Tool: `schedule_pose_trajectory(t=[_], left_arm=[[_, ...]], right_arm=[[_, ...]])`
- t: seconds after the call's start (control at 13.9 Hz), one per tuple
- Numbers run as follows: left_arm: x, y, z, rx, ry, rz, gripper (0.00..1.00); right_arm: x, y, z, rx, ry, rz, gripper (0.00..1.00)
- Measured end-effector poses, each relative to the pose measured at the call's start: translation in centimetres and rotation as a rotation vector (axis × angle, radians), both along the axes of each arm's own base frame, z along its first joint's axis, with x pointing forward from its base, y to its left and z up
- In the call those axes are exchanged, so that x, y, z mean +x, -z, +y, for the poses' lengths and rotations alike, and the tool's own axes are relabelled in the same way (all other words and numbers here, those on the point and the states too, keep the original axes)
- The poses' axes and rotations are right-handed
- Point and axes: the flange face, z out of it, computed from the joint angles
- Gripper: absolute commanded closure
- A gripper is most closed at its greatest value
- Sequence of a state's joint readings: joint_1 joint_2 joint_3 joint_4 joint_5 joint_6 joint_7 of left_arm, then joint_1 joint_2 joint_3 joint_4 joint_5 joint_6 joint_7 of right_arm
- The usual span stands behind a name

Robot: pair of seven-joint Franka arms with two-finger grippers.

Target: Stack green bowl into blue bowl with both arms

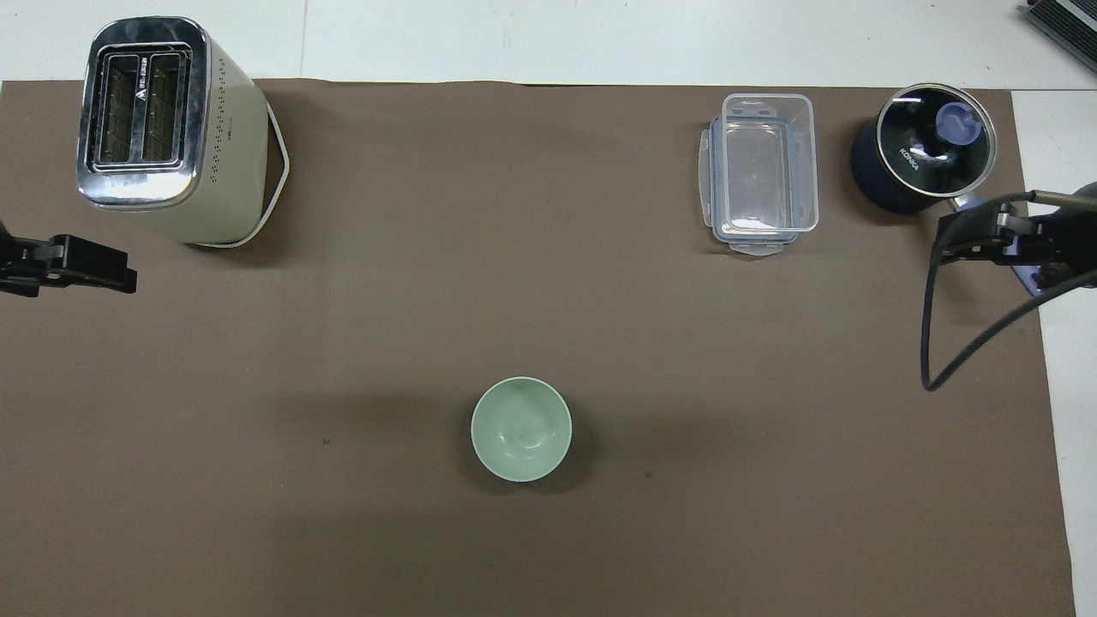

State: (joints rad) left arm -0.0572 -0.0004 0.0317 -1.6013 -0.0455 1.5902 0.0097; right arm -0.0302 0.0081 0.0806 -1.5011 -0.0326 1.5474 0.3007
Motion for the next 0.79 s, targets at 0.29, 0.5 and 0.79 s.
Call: schedule_pose_trajectory(t=[0.29, 0.5, 0.79], left_arm=[[0.0, 0.0, 0.0, 0.0, 0.0, 0.0, 0.0], [0.0, 0.0, 0.0, 0.0, 0.0, 0.0, 0.0], [0.0, 0.0, 0.0, 0.0, 0.0, 0.0, 0.0]], right_arm=[[-0.7, 0.39, 0.17, 0.01, -0.016, 0.013, 0.0], [-1.04, 0.48, 0.18, 0.009, -0.023, 0.017, 0.0], [-1.06, 0.54, 0.18, 0.009, -0.023, 0.018, 0.0]])
